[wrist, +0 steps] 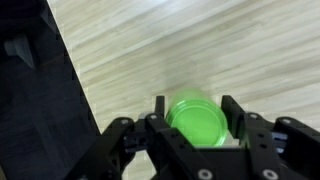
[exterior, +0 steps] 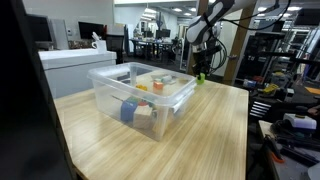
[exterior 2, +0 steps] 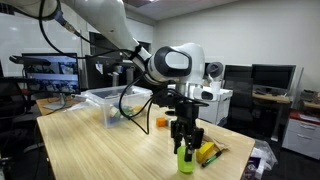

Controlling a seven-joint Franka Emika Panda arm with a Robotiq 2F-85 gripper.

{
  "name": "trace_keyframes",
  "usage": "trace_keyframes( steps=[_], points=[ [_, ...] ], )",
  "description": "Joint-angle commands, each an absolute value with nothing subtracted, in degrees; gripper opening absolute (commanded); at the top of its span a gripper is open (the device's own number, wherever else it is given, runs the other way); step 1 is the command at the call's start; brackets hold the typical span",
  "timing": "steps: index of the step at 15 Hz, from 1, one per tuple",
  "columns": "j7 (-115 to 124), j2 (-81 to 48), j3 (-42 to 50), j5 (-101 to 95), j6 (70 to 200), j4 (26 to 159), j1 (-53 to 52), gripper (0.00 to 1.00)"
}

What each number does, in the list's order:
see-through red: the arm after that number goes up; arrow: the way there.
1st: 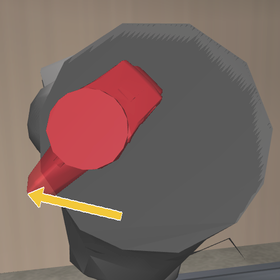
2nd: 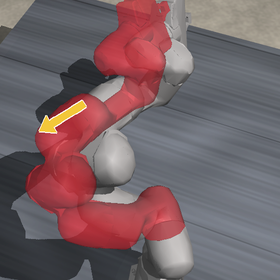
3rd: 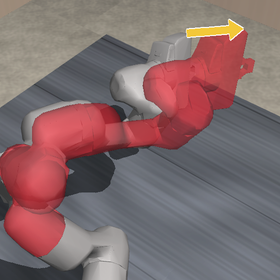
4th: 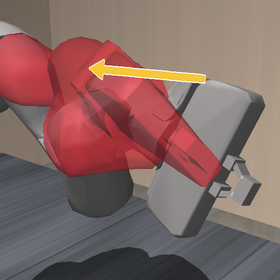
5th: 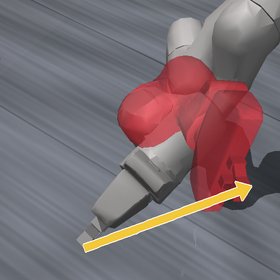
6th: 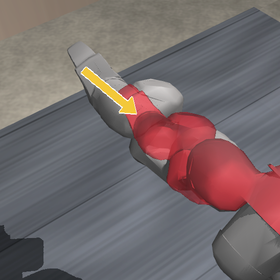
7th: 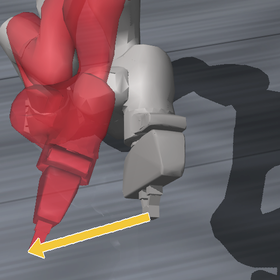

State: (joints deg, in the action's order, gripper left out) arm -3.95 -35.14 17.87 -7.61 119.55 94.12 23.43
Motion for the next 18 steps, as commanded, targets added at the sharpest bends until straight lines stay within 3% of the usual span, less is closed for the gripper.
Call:
trace_keyframes(
  steps=[1, 14, 15, 16, 18],
  points=[
    [-5.7, -26.4, 15.3, -8.1, 119.7, 99.1, 20.3, 0.33],
    [-17.1, 8.6, 0.0, 0.3, 119.1, 121.0, 2.0, 0.33],
    [-19.7, 9.9, -0.2, 2.2, 118.4, 122.0, 1.0, 0.83],
    [-21.1, 10.8, 0.0, 3.3, 117.5, 122.7, 0.0, 0.84],
    [-18.6, 10.0, 0.2, 1.3, 118.4, 124.3, -0.8, 0.95]
  ],
)
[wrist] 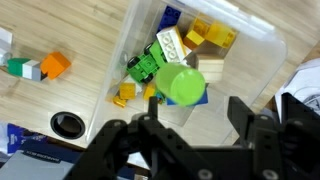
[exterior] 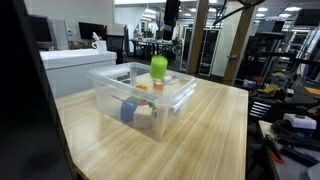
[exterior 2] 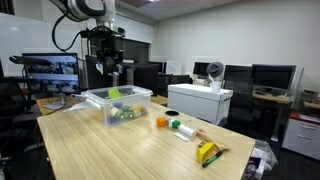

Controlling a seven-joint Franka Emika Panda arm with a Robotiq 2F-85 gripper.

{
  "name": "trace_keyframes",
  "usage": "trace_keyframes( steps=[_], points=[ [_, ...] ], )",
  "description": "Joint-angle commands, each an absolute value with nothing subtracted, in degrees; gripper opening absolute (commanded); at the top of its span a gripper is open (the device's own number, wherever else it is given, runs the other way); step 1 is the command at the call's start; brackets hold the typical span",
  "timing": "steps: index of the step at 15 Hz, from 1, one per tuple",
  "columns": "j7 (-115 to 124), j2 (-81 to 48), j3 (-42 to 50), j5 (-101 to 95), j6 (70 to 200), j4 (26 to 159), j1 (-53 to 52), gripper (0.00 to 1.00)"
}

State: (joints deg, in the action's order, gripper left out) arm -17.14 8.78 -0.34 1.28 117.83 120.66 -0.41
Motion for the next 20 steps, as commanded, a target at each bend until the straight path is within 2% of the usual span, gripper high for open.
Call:
trace_keyframes(
  steps=[1, 6, 12, 15, 20],
  points=[
    [-16.5, 8.9, 0.6, -0.3, 120.6, 125.3, -0.2, 0.98],
    [-24.4, 2.4, 7.1, 5.9, 131.3, 123.1, 3.2, 1.0],
    [-52.4, -10.0, 14.0, 16.1, 123.7, 108.2, 12.9, 1.0],
    [-64.9, -18.5, 12.8, 18.9, 117.2, 99.1, 18.9, 1.0],
    [-76.2, -31.1, 8.7, 16.1, 118.9, 87.6, 23.6, 1.0]
  ],
)
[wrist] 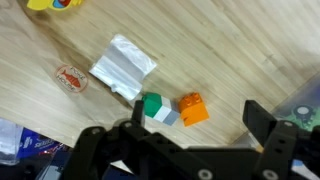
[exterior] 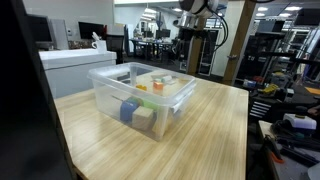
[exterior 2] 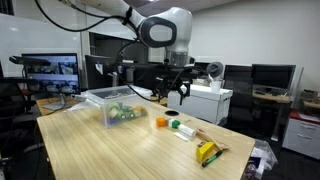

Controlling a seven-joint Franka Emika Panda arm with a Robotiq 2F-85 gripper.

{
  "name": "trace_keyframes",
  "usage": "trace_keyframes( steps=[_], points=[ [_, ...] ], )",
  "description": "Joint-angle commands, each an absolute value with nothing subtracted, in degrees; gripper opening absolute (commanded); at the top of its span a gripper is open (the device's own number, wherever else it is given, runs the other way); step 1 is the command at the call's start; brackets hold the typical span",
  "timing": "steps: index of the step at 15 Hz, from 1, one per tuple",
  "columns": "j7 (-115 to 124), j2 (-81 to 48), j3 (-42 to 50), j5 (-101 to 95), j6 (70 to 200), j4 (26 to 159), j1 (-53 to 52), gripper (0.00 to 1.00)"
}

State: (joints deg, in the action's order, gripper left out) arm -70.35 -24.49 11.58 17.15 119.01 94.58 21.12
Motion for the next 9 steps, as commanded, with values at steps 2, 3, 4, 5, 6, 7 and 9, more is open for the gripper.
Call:
trace_keyframes(
  steps=[2, 3, 4, 5, 6, 7, 9],
  points=[
    [-79.8, -35.5, 7.3, 14.3, 120.2, 84.3, 24.2, 1.0],
    [-81.5, -38.1, 6.6, 13.0, 121.1, 82.4, 24.4, 1.0],
    [-83.2, -40.5, 6.2, 11.5, 121.5, 80.3, 24.6, 1.0],
    [-84.2, -42.6, 5.9, 10.1, 122.1, 78.7, 24.7, 1.0],
    [-85.1, -44.4, 5.7, 8.9, 123.0, 77.3, 24.7, 1.0],
    [-85.9, -46.2, 5.5, 7.6, 123.5, 75.7, 24.8, 1.0],
    [-87.7, -49.3, 5.0, 5.6, 124.5, 72.8, 25.0, 1.0]
  ],
)
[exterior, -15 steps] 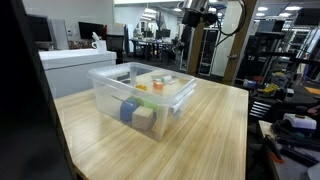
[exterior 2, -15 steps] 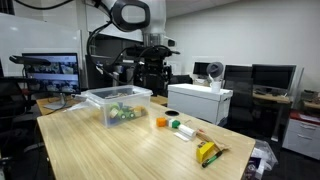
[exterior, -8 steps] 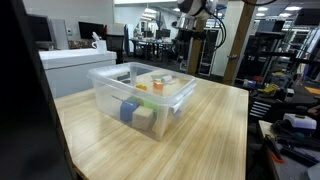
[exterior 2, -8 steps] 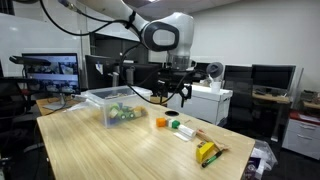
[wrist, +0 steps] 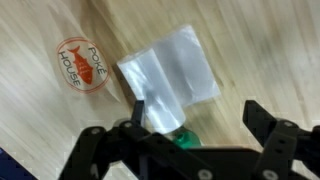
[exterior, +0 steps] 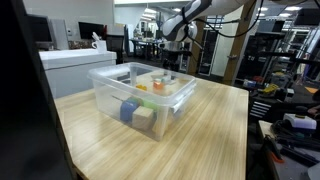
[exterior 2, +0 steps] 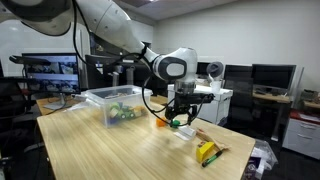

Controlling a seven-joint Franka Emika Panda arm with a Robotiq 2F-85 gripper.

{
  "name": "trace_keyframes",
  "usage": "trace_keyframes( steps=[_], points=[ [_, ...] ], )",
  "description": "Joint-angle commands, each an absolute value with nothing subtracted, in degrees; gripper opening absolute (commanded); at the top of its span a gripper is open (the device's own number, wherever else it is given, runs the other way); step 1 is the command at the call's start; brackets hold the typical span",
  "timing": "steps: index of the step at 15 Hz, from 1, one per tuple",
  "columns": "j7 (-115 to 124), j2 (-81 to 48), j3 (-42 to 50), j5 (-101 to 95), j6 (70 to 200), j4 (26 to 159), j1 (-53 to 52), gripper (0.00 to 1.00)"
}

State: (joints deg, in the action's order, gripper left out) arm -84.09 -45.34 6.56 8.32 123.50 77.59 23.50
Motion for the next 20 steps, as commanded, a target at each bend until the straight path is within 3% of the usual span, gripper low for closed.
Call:
trace_keyframes(
  steps=[1, 3, 4, 14, 15, 20],
  points=[
    [-88.8, -50.8, 4.8, 4.9, 124.5, 71.0, 25.6, 1.0],
    [-90.0, -53.0, 4.5, 4.1, 124.1, 68.3, 26.1, 1.0],
    [-89.5, -53.8, 4.7, 4.0, 123.3, 67.3, 26.2, 0.8],
    [-69.8, -49.3, 12.3, 4.1, 119.6, 73.2, 21.9, 0.09],
    [-67.6, -48.5, 13.1, 4.0, 120.0, 74.5, 20.9, 0.05],
    [-53.6, -39.1, 15.7, 5.3, 118.7, 82.2, 13.2, 0.06]
  ],
)
